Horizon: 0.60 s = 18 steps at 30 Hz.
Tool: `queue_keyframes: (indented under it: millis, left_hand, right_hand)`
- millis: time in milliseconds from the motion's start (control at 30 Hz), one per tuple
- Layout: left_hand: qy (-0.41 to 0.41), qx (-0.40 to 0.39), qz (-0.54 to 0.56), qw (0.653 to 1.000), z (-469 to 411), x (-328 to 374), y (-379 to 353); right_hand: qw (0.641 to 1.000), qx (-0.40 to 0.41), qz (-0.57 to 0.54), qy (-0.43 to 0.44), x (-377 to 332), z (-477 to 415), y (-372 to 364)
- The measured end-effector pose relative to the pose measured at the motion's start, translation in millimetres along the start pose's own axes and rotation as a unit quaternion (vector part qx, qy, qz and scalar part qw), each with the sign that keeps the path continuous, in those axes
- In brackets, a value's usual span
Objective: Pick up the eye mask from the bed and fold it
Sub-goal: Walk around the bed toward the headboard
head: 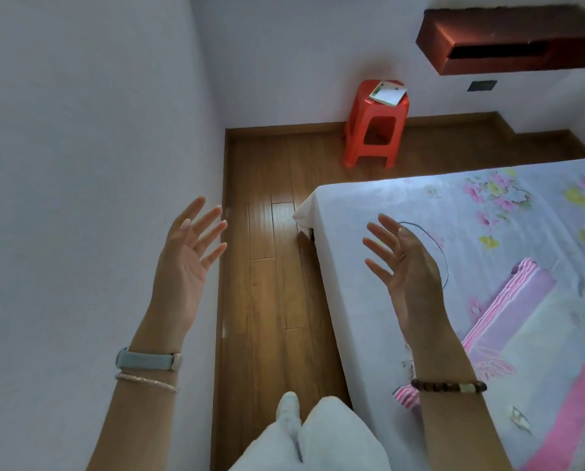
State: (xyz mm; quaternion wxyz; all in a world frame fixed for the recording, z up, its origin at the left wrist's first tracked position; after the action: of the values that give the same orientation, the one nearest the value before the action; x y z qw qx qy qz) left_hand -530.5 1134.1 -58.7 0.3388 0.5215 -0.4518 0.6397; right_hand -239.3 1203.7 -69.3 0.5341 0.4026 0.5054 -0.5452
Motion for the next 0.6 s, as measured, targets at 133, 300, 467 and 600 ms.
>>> queue_keyframes:
  millis: [133,300,467,600]
  left_hand:
    - [0.005,-0.005,0.014,1.0,-59.8,-2.0,-1.7]
    - [0.013,0.002,0.025,1.0,-137.4,-7.8,0.3]
    - [0.013,-0.005,0.023,1.0,-231.3,-12.4,-11.5]
    - [0.005,-0.02,0.006,1.0,-328.9,-2.0,-30.4]
  right_hand:
    - [1.0,0.017,-0.002,-0.005,-10.0,-59.1,-14.1]
    - [1.0,0.019,0.002,-0.005,-14.1,-138.1,-28.9]
    - [1.0,0.025,-0.004,-0.006,-21.5,-228.6,-38.8]
    - [0.999,0.043,0.001,0.002,-39.8,-313.8,-37.4]
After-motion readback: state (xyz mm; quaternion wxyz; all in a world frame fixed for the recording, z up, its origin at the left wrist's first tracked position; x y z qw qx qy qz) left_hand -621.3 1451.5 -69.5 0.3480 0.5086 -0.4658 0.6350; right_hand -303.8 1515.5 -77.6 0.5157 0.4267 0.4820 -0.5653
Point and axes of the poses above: each hand's wrist, its own z-axis away from the middle knuckle, its own y-axis out of the back of the hand, x = y × z, the point moved 5 cm from there along -z, towards the middle knuckle
